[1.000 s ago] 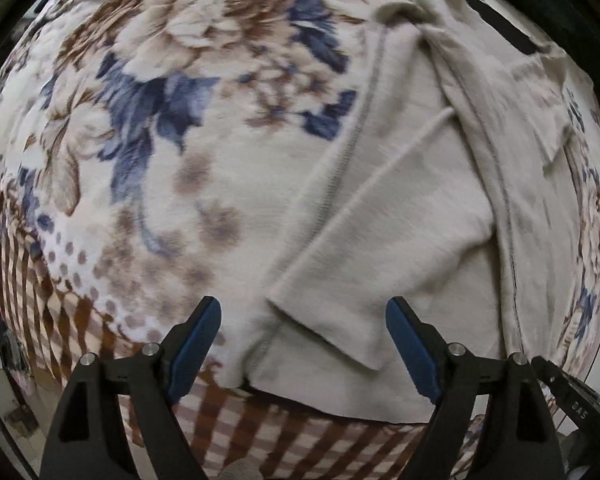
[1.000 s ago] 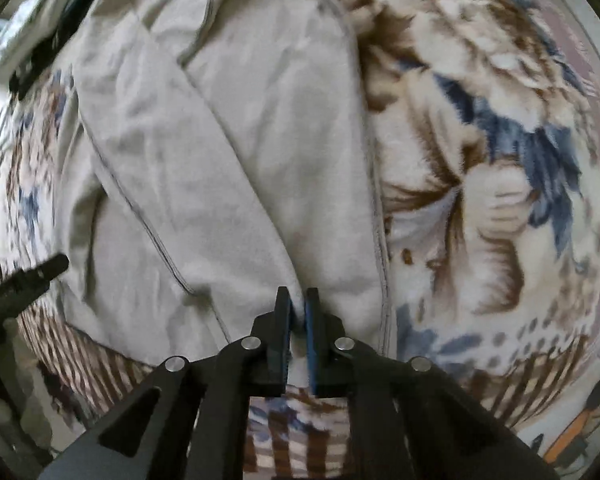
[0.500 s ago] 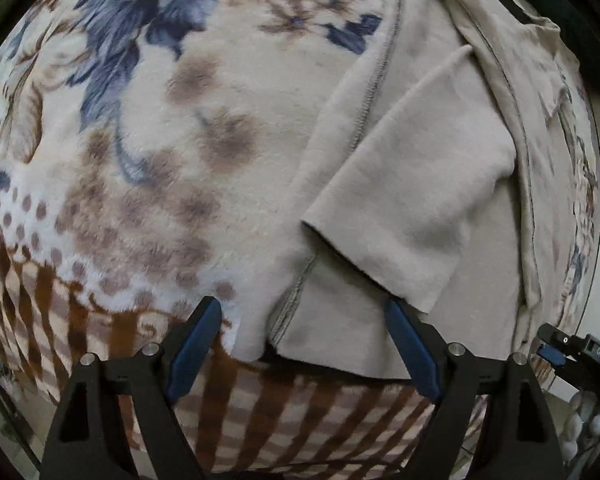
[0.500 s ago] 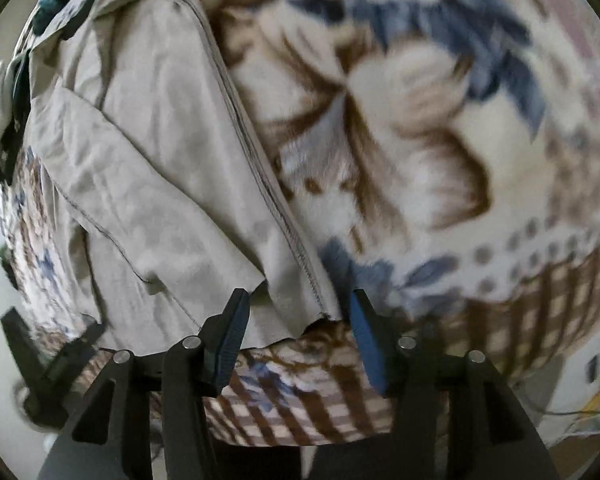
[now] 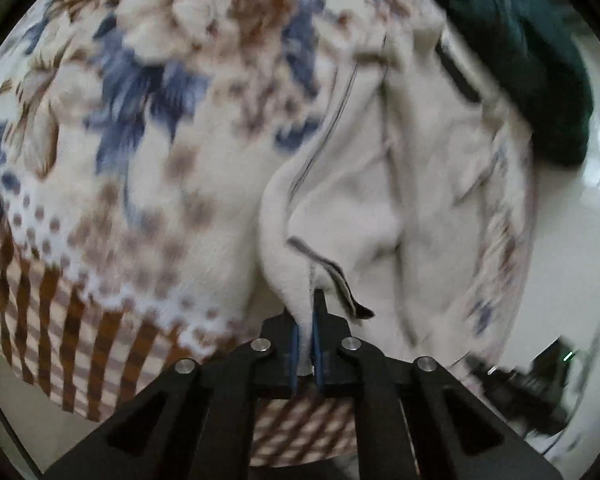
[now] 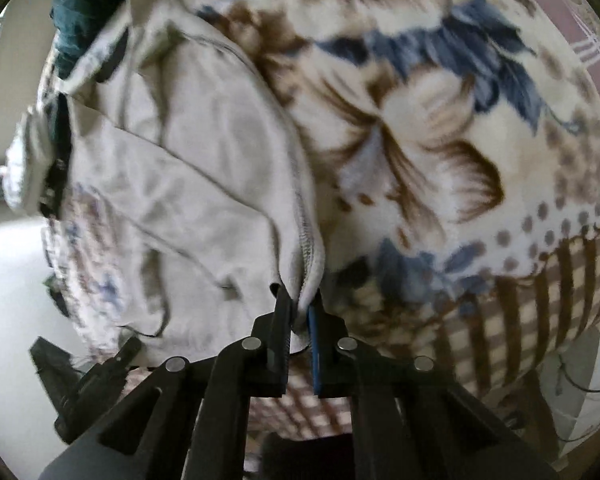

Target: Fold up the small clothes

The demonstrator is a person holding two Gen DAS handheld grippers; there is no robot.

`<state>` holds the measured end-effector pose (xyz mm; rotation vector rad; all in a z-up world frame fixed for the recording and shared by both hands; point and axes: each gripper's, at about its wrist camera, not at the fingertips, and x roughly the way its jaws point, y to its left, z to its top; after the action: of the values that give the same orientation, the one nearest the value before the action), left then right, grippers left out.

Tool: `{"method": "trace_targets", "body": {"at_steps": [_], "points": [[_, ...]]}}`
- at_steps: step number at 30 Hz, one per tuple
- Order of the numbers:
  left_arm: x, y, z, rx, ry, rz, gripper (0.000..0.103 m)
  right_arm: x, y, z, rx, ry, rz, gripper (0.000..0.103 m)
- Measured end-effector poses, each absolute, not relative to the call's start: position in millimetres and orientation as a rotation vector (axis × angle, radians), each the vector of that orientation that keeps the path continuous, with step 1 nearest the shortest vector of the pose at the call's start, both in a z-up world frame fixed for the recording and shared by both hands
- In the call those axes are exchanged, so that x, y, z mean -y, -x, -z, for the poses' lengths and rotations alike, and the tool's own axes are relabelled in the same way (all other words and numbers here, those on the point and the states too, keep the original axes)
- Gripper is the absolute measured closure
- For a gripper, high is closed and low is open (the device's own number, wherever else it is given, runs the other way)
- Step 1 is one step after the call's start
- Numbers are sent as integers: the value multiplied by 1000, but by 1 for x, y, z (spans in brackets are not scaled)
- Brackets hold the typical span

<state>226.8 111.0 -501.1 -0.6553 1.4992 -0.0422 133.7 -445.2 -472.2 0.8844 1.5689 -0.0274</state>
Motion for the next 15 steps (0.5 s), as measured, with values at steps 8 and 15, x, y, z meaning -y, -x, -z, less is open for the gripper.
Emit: {"method": "trace_targets", "body": {"at_steps": [8, 15], "points": [[-79, -346, 511, -1378, 704, 49, 98, 471, -247, 453, -1417, -828, 19, 95], [-107, -359, 528, -1347, 908, 105, 59, 478, -300, 461, -1360, -768, -24, 50]]}}
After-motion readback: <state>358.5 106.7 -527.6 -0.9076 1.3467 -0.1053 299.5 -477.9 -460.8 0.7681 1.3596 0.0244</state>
